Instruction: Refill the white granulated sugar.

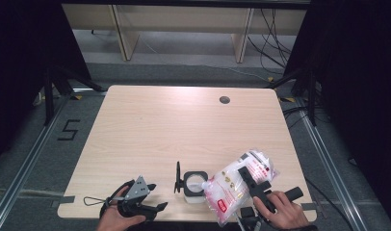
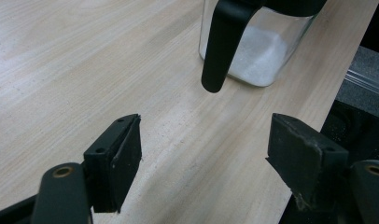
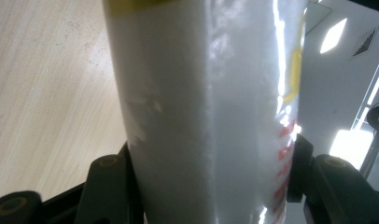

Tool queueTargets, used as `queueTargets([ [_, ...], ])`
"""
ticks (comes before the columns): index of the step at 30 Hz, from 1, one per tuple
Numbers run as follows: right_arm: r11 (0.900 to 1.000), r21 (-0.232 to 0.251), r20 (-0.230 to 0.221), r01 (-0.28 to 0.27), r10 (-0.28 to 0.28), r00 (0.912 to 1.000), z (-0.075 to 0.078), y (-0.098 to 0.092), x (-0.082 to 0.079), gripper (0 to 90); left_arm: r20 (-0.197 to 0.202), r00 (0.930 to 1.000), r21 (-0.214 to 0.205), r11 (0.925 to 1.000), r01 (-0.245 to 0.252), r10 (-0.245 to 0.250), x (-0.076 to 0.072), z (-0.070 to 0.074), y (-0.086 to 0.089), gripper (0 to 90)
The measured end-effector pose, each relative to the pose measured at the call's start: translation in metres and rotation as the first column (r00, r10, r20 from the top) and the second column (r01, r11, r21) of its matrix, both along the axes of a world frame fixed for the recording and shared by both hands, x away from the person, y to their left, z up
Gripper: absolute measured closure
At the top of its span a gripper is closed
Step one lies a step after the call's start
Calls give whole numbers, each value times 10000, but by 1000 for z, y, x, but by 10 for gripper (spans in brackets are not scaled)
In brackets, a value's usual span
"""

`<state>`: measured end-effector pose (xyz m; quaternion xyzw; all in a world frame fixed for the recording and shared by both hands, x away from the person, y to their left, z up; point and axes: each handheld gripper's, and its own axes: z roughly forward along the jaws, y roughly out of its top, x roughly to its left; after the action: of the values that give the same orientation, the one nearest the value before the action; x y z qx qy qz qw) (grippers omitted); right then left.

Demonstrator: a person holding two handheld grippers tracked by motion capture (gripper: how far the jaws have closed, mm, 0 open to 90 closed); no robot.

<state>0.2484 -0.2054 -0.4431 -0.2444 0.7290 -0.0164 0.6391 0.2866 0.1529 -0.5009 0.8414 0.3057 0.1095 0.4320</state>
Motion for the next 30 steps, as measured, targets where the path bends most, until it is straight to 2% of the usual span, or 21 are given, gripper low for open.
queueTargets([
  [9,10000,-1,-21,-10,10,10000,0,0,0,459,-27,10000,-12,10000,-5,5,0,0,0,256],
  [14,9995,262,-150,191,-187,9997,-2,-2,-1,459,-42,10000,-79,10000,-4,4,0,0,0,257],
  [30,9995,273,-136,163,-160,9998,-1,-1,-1,462,-37,10000,-35,10000,21,-21,0,0,0,257],
])
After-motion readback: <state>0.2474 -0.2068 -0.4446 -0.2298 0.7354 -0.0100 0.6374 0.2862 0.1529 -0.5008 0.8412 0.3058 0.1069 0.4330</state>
